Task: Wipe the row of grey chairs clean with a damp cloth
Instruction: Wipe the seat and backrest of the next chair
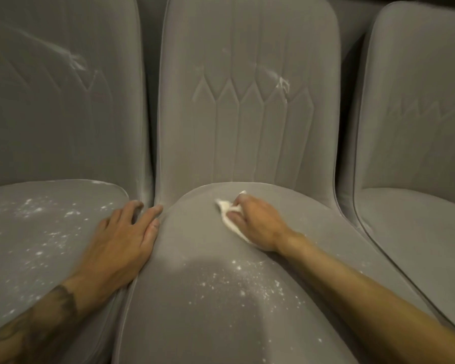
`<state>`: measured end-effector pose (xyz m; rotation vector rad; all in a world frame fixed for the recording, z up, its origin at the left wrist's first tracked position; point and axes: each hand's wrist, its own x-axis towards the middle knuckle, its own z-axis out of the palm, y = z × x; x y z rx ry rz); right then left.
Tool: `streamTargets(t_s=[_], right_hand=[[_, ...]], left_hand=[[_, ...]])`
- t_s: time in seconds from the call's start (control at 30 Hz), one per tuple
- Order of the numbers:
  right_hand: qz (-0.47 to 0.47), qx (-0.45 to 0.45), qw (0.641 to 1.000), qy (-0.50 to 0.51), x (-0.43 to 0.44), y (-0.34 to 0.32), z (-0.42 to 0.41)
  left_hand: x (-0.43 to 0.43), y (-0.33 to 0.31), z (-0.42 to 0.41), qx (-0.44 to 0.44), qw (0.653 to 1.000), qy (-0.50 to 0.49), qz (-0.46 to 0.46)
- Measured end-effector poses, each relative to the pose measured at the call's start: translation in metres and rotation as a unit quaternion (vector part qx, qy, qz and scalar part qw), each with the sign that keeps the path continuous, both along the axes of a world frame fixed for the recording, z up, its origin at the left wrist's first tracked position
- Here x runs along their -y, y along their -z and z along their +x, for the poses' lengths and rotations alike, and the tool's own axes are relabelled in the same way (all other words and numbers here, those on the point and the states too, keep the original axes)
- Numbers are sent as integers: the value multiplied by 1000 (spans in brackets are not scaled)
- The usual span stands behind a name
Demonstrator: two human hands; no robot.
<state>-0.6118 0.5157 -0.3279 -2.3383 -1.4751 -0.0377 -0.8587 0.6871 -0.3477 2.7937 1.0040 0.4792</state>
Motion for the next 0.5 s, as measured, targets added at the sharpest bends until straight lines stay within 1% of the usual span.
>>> streamTargets(t_s=[0.03,0.07,0.1,0.13,0.17,0.23,0.27,0.3,0.37,0.4,0.43,0.47,0.5], right_hand=[[-7,-10,999,-50,8,-2,-2],[-17,-15,997,-70,17,-6,6],[-27,-9,998,-58,25,-10,21],[-36,2,999,-11,33,-13,37],[-42,18,997,59,40,-18,55],[-48,55,980,184,46,-20,76],[-47,67,976,202,41,-17,75],[-37,64,980,184,37,-13,67],[-15,27,996,80,37,-3,50],[-19,9,1000,23,44,1,48],[-33,2,999,-8,53,-3,52],[-42,6,999,-3,60,-11,63],[-46,18,998,39,66,-19,75]], left_hand=[[-1,0,0,3,1000,0,-2],[-1,1,-1,5,1000,1,-4],[-2,1,-1,6,1000,2,-6],[-2,2,-1,6,1000,3,-7],[-2,2,-1,7,1000,3,-9],[-2,2,-1,9,1000,2,-9],[-2,2,-1,11,1000,1,-8],[-3,2,-1,11,1000,1,-9],[-3,2,-1,9,1000,3,-14],[-3,2,-1,8,1000,3,-15],[-3,2,-1,7,1000,1,-15],[-4,2,-1,6,1000,2,-16],[-3,2,-1,5,1000,3,-17]])
